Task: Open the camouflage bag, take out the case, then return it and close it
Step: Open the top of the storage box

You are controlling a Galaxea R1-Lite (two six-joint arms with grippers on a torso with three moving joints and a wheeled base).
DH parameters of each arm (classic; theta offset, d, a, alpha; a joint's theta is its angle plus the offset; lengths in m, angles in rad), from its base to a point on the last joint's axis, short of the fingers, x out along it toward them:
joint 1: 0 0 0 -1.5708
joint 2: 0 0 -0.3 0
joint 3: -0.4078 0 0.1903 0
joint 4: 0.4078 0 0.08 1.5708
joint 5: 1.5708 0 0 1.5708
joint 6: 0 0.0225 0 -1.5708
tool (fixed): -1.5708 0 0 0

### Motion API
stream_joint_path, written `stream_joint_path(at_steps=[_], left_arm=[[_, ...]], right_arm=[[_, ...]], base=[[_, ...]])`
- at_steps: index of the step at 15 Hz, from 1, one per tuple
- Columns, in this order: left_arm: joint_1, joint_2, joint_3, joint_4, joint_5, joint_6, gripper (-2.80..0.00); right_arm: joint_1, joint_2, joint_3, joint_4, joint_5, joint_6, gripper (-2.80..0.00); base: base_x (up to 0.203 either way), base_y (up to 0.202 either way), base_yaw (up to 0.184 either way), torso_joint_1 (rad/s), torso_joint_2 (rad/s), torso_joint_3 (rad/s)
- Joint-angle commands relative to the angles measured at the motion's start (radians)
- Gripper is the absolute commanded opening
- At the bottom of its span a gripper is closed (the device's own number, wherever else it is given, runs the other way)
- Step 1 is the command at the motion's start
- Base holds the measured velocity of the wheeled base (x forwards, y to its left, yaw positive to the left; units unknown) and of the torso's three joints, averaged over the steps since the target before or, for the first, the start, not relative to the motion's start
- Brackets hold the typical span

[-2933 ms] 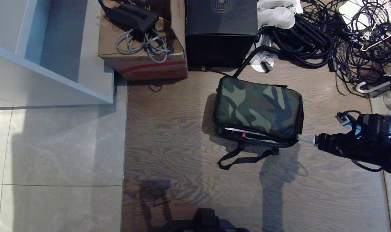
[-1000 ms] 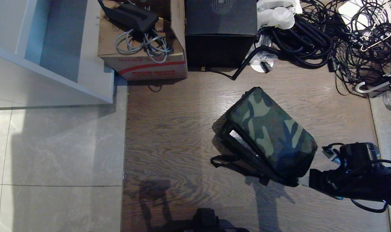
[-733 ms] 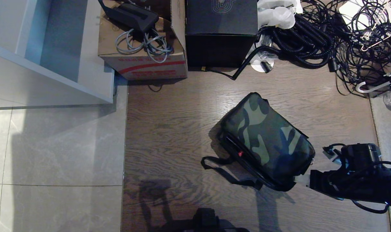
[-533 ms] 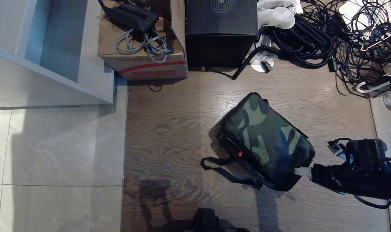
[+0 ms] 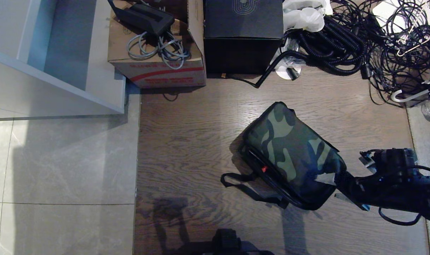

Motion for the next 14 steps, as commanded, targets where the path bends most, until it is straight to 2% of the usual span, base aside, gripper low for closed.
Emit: stream_joint_path(at_steps=[1,5,6,7,8,14], left_arm=[[0.0,0.0,0.0,0.0,0.001,0.001,-2.8],[0.0,0.0,0.0,0.0,0.001,-0.001,-2.8],[0.0,0.0,0.0,0.0,0.001,0.001,-2.8],[0.0,0.0,0.0,0.0,0.001,0.001,-2.8],[0.0,0.0,0.0,0.0,0.001,0.001,-2.8],[0.0,0.0,0.0,0.0,0.001,-0.001,-2.8]], right_arm=[[0.004,0.059,-0.048,-0.005,0.001,0.015,0.0],[0.031,0.103,-0.093,-0.007,0.001,0.059,0.0],[0.032,0.104,-0.099,-0.018,0.001,0.094,0.0],[0.032,0.1,-0.097,-0.039,0.002,0.117,-2.64],[0.031,0.098,-0.09,-0.076,0.002,0.122,-2.8],[0.031,0.074,-0.086,-0.104,-0.006,0.117,-2.8]], base=[[0.0,0.0,0.0,0.0,0.0,0.0],[0.0,0.0,0.0,0.0,0.0,0.0],[0.0,0.0,0.0,0.0,0.0,0.0],[0.0,0.0,0.0,0.0,0.0,0.0],[0.0,0.0,0.0,0.0,0.0,0.0],[0.0,0.0,0.0,0.0,0.0,0.0]])
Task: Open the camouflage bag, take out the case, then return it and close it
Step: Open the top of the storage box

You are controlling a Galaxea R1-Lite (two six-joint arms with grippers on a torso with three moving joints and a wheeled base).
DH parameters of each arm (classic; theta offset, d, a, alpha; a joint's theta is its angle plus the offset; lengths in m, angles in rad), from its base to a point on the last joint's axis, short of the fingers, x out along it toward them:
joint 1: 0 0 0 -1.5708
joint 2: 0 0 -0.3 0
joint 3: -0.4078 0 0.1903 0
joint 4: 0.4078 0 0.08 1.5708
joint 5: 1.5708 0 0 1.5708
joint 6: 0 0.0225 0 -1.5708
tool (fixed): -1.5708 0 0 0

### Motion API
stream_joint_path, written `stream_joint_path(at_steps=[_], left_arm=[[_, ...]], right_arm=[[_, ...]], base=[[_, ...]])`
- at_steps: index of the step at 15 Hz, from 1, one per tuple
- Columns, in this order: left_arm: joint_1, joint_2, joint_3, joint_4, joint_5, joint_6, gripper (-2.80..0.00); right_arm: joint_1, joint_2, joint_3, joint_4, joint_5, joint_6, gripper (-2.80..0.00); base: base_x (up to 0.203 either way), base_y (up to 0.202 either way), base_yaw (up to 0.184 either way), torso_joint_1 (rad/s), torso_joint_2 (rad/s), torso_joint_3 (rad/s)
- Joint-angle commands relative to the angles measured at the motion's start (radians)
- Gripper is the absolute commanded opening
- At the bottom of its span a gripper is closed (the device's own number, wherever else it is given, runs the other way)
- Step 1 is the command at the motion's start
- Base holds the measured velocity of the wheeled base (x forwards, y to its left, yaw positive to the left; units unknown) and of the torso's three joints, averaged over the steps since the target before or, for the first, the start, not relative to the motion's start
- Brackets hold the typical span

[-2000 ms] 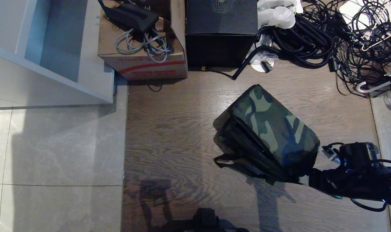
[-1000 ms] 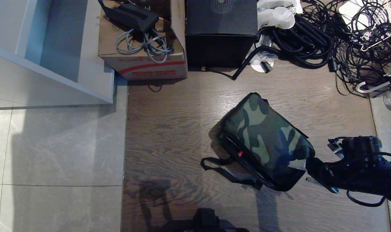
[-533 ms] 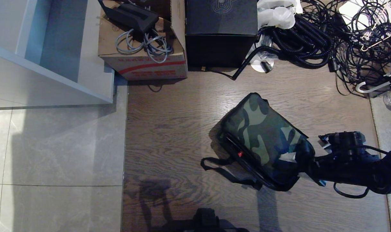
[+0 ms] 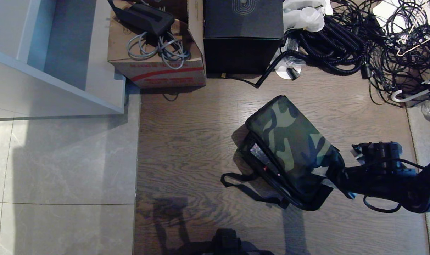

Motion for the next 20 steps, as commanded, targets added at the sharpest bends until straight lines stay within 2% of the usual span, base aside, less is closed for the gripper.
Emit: stream_joint_path(at_steps=[1,5,12,18,20], left_arm=[[0.0,0.0,0.0,0.0,0.0,-0.001,-2.8],[0.0,0.0,0.0,0.0,0.0,0.0,-2.8],[0.0,0.0,0.0,0.0,0.0,0.0,-2.8],[0.0,0.0,0.0,0.0,0.0,0.0,-2.8],[0.0,0.0,0.0,0.0,0.0,-0.001,-2.8]], right_arm=[[0.0,-0.022,0.008,-0.005,0.001,0.004,-2.8],[-0.016,-0.084,0.025,0.007,0.003,0.006,-2.8],[-0.176,-0.245,-0.044,0.027,0.01,0.006,-2.8],[-0.313,-0.218,-0.216,0.019,0.008,0.002,-2.8],[-0.35,-0.177,-0.282,0.015,0.002,-0.029,-2.8]], base=[[0.0,0.0,0.0,0.0,0.0,0.0],[0.0,0.0,0.0,0.0,0.0,0.0],[0.0,0.0,0.0,0.0,0.0,0.0],[0.0,0.0,0.0,0.0,0.0,0.0],[0.0,0.0,0.0,0.0,0.0,0.0]])
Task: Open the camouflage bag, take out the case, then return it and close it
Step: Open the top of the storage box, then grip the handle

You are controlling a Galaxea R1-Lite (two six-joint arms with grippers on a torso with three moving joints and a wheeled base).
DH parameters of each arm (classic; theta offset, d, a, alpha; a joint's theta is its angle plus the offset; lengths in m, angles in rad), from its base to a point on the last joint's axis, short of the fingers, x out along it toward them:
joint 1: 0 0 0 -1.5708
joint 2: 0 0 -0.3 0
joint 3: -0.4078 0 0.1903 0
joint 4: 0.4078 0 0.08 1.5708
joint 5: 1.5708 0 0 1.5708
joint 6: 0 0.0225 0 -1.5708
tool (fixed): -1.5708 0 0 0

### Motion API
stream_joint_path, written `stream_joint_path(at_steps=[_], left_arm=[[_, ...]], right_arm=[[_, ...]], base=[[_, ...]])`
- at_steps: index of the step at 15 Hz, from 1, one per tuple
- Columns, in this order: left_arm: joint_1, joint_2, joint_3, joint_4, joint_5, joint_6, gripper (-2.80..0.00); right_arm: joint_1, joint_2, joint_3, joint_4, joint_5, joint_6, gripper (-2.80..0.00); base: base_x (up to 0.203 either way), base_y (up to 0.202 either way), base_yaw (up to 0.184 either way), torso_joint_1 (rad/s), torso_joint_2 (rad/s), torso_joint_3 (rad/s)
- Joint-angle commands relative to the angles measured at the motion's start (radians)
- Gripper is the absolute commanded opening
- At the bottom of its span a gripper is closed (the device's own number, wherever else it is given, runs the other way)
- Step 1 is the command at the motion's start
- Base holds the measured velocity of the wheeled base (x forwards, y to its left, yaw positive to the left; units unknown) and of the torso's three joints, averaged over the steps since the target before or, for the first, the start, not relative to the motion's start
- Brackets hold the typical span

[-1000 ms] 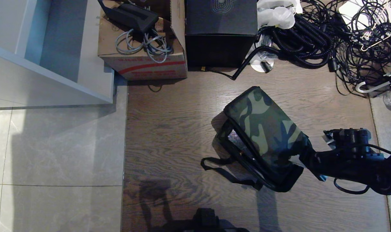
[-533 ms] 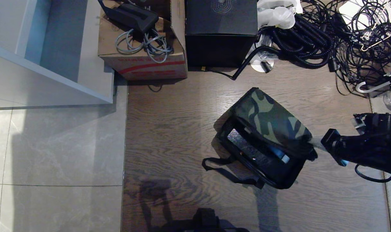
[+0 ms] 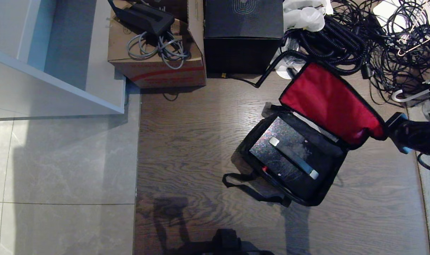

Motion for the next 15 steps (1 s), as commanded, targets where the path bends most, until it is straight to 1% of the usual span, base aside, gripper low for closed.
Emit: stream_joint_path(at_steps=[1,2,3,5,7,9,11,12,14,15], left_arm=[[0.0,0.0,0.0,0.0,0.0,-0.001,-2.8],[0.0,0.0,0.0,0.0,0.0,-0.001,-2.8],[0.0,0.0,0.0,0.0,0.0,0.0,-2.8],[0.0,0.0,0.0,0.0,0.0,0.0,-2.8],[0.0,0.0,0.0,0.0,0.0,0.001,-2.8],[0.0,0.0,0.0,0.0,0.0,-0.001,-2.8],[0.0,0.0,0.0,0.0,0.0,-0.001,-2.8],[0.0,0.0,0.0,0.0,0.0,-0.001,-2.8],[0.0,0.0,0.0,0.0,0.0,0.001,-2.8],[0.0,0.0,0.0,0.0,0.0,-0.001,-2.8]], right_arm=[[-0.051,0.059,-0.071,-0.007,-0.005,-0.06,-2.8],[-0.074,0.079,-0.084,-0.011,-0.005,-0.12,0.0],[-0.086,0.101,-0.104,-0.015,-0.01,-0.166,0.0],[-0.109,0.127,-0.128,-0.026,-0.03,-0.178,0.0],[-0.14,0.139,-0.135,-0.029,-0.031,-0.182,0.0],[-0.165,0.105,-0.101,-0.017,-0.03,-0.177,0.0],[-0.176,0.025,-0.015,-0.011,-0.027,-0.176,0.0],[-0.177,-0.033,0.034,-0.01,-0.024,-0.177,-2.8],[-0.177,-0.153,0.117,0.005,0.005,-0.186,-2.8],[-0.177,-0.225,0.174,0.022,0.02,-0.211,-2.8]], base=[[0.0,0.0,0.0,0.0,0.0,0.0],[0.0,0.0,0.0,0.0,0.0,0.0],[0.0,0.0,0.0,0.0,0.0,0.0],[0.0,0.0,0.0,0.0,0.0,0.0],[0.0,0.0,0.0,0.0,0.0,0.0],[0.0,0.0,0.0,0.0,0.0,0.0],[0.0,0.0,0.0,0.0,0.0,0.0],[0.0,0.0,0.0,0.0,0.0,0.0],[0.0,0.0,0.0,0.0,0.0,0.0],[0.0,0.0,0.0,0.0,0.0,0.0]])
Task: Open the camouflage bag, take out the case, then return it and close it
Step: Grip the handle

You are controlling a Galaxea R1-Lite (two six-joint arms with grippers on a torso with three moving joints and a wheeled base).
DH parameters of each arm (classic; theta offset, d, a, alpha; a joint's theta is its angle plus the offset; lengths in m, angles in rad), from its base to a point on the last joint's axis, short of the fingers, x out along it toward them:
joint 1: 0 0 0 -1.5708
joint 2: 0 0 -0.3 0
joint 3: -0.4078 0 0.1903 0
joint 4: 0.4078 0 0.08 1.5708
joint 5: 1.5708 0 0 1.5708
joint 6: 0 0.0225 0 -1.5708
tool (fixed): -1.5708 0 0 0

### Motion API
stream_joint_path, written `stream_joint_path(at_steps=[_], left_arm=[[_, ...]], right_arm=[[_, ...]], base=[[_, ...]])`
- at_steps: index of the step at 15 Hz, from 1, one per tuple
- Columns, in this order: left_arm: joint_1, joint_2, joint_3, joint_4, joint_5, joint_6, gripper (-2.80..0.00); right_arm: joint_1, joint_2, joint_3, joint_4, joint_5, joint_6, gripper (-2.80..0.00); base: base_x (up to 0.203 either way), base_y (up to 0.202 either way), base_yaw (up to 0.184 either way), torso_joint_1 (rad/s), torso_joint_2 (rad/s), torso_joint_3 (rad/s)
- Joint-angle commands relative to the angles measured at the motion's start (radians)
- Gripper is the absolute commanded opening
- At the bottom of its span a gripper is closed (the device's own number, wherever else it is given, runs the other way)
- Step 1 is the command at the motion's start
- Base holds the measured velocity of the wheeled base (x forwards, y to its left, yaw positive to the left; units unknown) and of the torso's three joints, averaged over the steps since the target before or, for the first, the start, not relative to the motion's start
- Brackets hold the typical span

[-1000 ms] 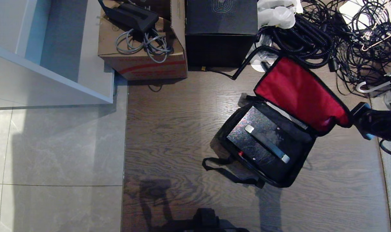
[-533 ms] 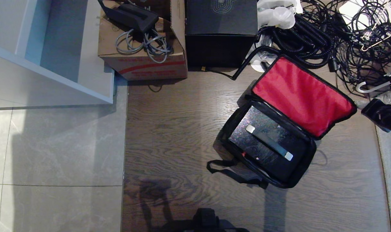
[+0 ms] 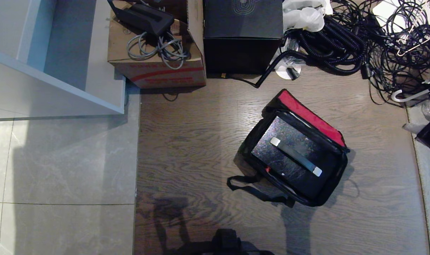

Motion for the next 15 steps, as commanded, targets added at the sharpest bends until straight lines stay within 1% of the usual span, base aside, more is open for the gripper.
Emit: stream_joint_path(at_steps=[1,3,5,6,7,8,9,11,13,15], left_arm=[[0.0,0.0,0.0,0.0,0.0,-0.001,-2.8],[0.0,0.0,0.0,0.0,0.0,0.0,-2.8],[0.0,0.0,0.0,0.0,0.0,-0.001,-2.8],[0.0,0.0,0.0,0.0,0.0,0.0,-2.8],[0.0,0.0,0.0,0.0,0.0,-0.001,-2.8],[0.0,0.0,0.0,0.0,0.0,-0.001,-2.8],[0.0,0.0,0.0,0.0,0.0,0.0,-2.8],[0.0,0.0,0.0,0.0,0.0,0.0,-2.8],[0.0,0.0,0.0,0.0,0.0,0.0,-2.8],[0.0,0.0,0.0,0.0,0.0,0.0,-2.8]], right_arm=[[0.002,-0.201,0.147,0.025,0.022,-0.062,-2.8],[0.003,-0.333,0.295,0.06,0.029,-0.204,-2.8],[0.005,-0.464,0.365,0.145,0.03,-0.316,-2.8],[0.008,-0.527,0.398,0.195,0.03,-0.387,-2.8],[0.021,-0.582,0.44,0.249,0.03,-0.522,-2.8],[0.051,-0.636,0.475,0.283,0.024,-0.606,-2.8],[0.101,-0.699,0.494,0.305,0.007,-0.629,-2.8],[0.262,-0.851,0.528,0.382,-0.065,-0.65,-2.8],[0.356,-1.024,0.59,0.482,-0.12,-0.658,-2.8],[0.416,-1.225,0.655,0.56,-0.169,-0.658,-2.8]], base=[[0.0,0.0,0.0,0.0,0.0,0.0],[0.0,0.0,0.0,0.0,0.0,0.0],[0.0,0.0,0.0,0.0,0.0,0.0],[0.0,0.0,0.0,0.0,0.0,0.0],[0.0,0.0,0.0,0.0,0.0,0.0],[0.0,0.0,0.0,0.0,0.0,0.0],[0.0,0.0,0.0,0.0,0.0,0.0],[0.0,0.0,0.0,0.0,0.0,0.0],[0.0,0.0,0.0,0.0,0.0,0.0],[0.0,0.0,0.0,0.0,0.0,0.0]])
